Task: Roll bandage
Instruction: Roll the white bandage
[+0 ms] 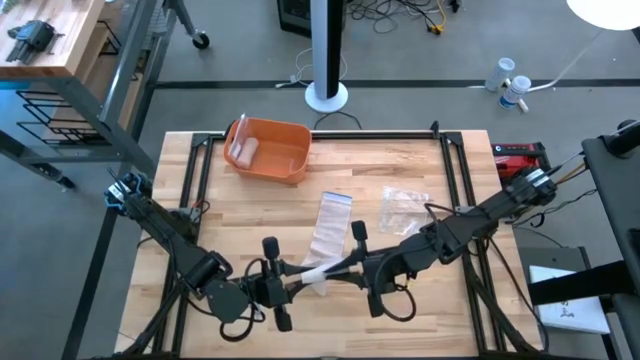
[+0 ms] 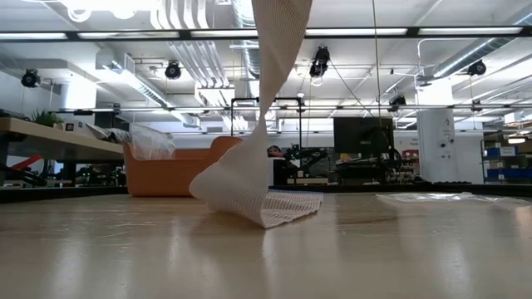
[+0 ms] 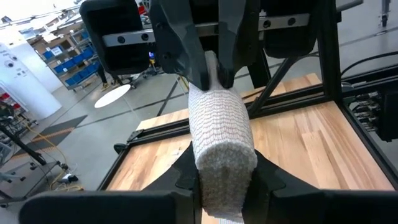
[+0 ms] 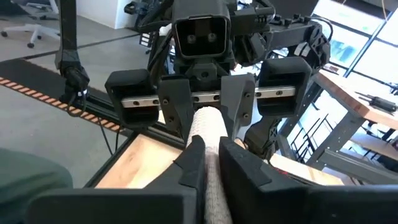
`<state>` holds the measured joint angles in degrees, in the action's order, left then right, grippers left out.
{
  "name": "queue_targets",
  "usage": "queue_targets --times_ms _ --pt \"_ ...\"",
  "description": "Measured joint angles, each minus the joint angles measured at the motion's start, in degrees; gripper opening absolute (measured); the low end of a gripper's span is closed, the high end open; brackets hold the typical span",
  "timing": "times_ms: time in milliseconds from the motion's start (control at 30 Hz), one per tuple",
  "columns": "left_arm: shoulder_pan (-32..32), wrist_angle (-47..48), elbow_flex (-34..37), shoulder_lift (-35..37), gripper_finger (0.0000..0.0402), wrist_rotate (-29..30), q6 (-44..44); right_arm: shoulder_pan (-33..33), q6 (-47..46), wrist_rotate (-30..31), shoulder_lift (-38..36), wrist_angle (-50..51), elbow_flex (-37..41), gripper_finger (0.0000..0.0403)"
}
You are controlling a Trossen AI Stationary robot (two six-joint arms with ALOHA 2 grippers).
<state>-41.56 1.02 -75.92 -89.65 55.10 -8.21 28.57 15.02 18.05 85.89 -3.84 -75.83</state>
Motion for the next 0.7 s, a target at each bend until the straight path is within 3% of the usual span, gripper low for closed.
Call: queue_targets --times_ms 333,500,700 --pt "-2.0 0.0 0.0 3.0 0.0057 2.9 -4.2 3.7 4.3 0.7 -3.8 1.0 0.2 0.0130" --pt "-1.6 0.0 0.0 9.4 0.0059 2.9 -5.9 3.9 5.7 3.3 -4.6 0.3 0.2 0.0167" --pt "1.4 -0.3 0.0 18.5 0.0057 0.7 -7.4 3.9 7.1 7.0 -7.6 1.3 0.2 0.0181"
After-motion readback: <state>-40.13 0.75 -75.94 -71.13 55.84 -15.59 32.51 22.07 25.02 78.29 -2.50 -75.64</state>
